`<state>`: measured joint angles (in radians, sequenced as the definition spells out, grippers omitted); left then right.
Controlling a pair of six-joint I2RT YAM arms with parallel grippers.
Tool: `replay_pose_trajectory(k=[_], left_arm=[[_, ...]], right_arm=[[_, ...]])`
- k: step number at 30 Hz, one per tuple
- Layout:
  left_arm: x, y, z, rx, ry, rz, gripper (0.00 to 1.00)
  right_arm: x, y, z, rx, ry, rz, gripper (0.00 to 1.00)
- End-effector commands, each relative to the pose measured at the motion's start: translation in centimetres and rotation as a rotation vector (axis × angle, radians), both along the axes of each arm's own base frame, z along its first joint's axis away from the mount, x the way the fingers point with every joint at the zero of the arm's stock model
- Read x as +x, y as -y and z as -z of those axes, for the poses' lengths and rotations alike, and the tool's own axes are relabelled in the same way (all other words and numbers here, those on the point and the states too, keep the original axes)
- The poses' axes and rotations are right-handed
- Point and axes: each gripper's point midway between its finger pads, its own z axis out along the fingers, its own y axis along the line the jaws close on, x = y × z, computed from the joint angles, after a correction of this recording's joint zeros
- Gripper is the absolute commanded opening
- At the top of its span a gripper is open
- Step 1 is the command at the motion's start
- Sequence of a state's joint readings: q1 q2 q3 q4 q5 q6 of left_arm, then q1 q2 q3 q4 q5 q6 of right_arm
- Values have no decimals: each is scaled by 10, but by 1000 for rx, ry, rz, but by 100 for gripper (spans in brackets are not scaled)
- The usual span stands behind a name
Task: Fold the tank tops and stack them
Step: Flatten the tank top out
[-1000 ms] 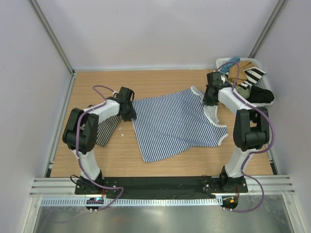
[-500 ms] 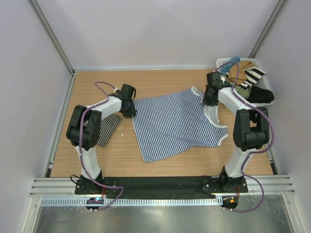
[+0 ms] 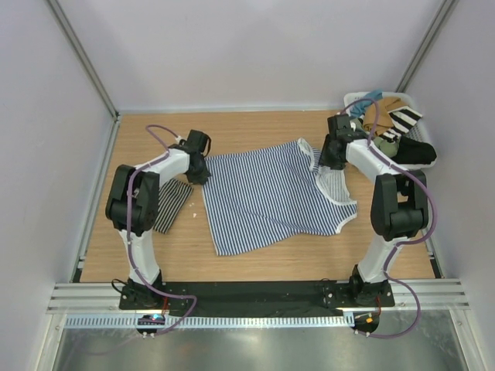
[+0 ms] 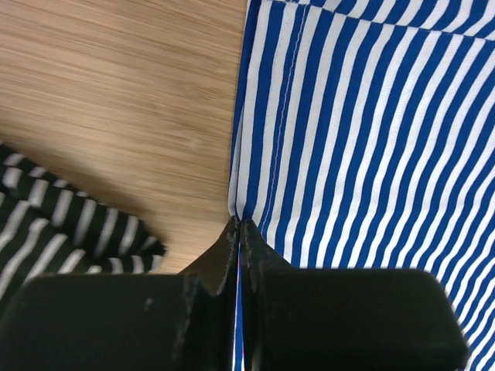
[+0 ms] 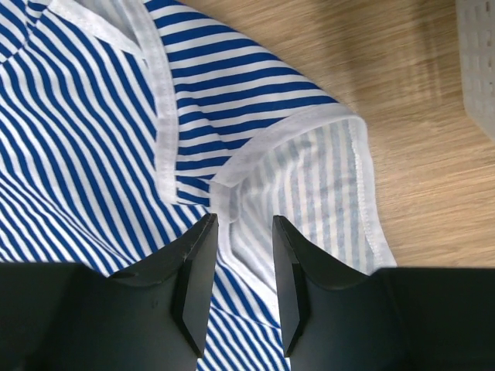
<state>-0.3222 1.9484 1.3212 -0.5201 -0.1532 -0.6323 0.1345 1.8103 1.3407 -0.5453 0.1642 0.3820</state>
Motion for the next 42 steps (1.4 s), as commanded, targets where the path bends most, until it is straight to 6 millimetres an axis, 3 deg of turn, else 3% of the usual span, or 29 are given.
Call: replay_pose_trajectory(k=[1, 7, 12, 15, 29, 35, 36, 38, 42], left_arm=[[6, -37, -5, 79, -21, -19, 0], [7, -56, -5, 101, -48, -23, 0], [10, -61, -5, 83, -55, -20, 0], [12, -61, -6, 80, -48, -19, 0], [12, -59, -7, 67, -46, -22, 0], [13, -57, -7, 60, -44, -20, 0], [13, -57, -7, 58, -45, -19, 0], [13, -55, -6, 51, -48, -14, 0], [13, -56, -4, 53, -51, -16, 0]], right_arm=[[6, -14, -9, -4, 44, -52, 41], [11, -44, -6, -6, 45, -113, 53], [16, -79, 0, -29, 44, -221, 51], [19, -86, 5, -71, 31, -244, 50], [32, -74, 22, -217, -23, -192, 46], [36, -75, 26, -222, -32, -201, 30], [34, -76, 29, -225, -44, -206, 16], [37, -75, 24, -232, -33, -200, 3], [45, -71, -3, -216, 26, -179, 1]])
